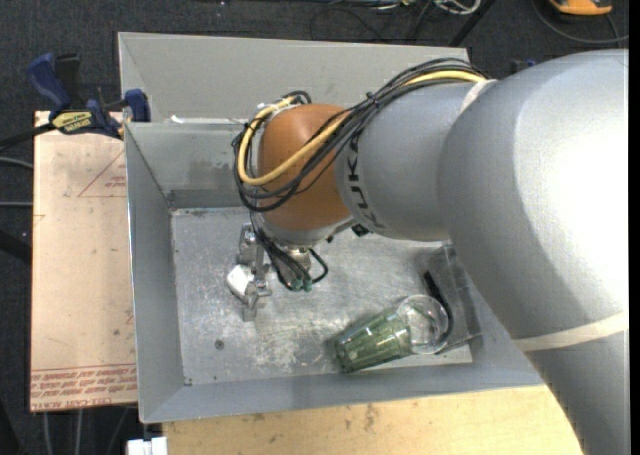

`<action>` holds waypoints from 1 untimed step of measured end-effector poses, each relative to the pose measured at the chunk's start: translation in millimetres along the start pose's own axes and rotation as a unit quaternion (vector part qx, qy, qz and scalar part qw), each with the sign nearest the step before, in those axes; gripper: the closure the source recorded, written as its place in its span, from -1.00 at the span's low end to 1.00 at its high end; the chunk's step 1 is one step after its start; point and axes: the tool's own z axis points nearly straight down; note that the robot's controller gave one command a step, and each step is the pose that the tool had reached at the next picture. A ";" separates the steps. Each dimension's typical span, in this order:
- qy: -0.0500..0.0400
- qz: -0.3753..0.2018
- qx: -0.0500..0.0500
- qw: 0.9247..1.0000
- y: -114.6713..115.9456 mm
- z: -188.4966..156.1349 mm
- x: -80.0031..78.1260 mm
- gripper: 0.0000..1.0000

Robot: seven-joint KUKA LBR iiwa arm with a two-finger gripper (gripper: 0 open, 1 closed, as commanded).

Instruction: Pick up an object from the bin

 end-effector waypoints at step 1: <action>-0.002 -0.005 0.000 1.000 -6.8 -107.1 -2.2 1.00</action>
Offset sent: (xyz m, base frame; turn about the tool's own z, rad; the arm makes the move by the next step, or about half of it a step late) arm 0.0000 0.0000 0.0000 0.0000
